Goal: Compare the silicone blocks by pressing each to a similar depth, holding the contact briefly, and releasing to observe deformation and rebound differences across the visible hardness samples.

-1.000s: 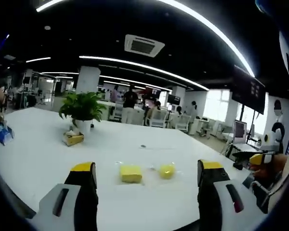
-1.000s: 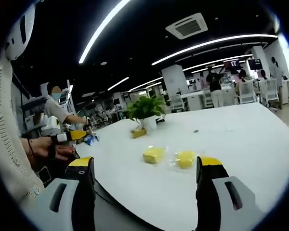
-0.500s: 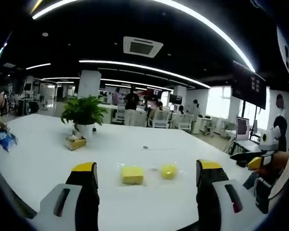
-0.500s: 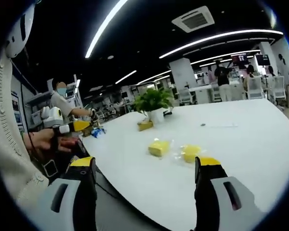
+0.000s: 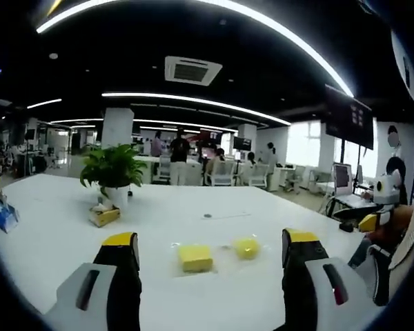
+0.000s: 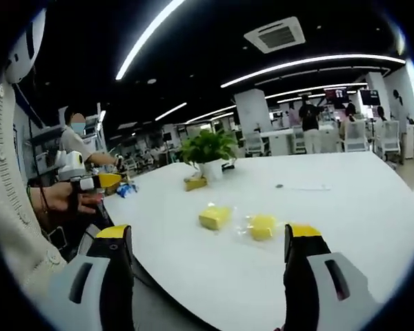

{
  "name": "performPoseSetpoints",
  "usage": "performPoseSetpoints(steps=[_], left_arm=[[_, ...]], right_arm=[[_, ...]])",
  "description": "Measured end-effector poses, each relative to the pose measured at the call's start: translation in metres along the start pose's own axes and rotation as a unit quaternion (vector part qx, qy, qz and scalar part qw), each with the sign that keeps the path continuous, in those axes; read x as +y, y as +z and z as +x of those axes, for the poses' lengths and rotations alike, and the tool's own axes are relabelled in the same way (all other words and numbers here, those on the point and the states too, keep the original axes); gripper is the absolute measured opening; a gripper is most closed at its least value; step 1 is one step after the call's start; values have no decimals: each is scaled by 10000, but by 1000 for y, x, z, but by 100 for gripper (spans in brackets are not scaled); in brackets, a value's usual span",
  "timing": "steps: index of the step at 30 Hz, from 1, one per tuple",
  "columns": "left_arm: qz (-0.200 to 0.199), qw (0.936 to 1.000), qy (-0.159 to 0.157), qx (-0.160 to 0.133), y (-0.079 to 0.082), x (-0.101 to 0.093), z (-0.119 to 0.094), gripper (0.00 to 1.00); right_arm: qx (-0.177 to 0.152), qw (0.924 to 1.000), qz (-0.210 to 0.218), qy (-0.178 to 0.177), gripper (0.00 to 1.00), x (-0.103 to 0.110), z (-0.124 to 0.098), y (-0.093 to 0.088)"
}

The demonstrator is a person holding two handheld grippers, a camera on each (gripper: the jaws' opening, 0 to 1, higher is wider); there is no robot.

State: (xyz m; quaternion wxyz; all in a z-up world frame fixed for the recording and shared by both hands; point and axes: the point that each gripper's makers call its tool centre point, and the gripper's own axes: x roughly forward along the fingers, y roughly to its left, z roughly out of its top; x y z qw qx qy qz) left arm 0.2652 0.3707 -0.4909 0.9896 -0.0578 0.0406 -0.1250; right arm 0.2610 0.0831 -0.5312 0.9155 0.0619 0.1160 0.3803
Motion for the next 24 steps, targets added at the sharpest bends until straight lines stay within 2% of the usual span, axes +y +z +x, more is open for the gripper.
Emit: performPoseSetpoints(steps=[3, 7, 24], left_arm=[[87, 10000, 16, -7, -5, 1, -1, 84], [41, 10000, 2, -1, -10, -1, -4, 84], [58, 10000, -37, -42, -11, -7, -5, 83]], right_arm=[[30, 9999, -54, -161, 82, -5, -3, -7], [-108, 9993, 183, -306, 83, -7, -6, -10], [-78, 9995, 117, -295, 81, -2, -7, -12]])
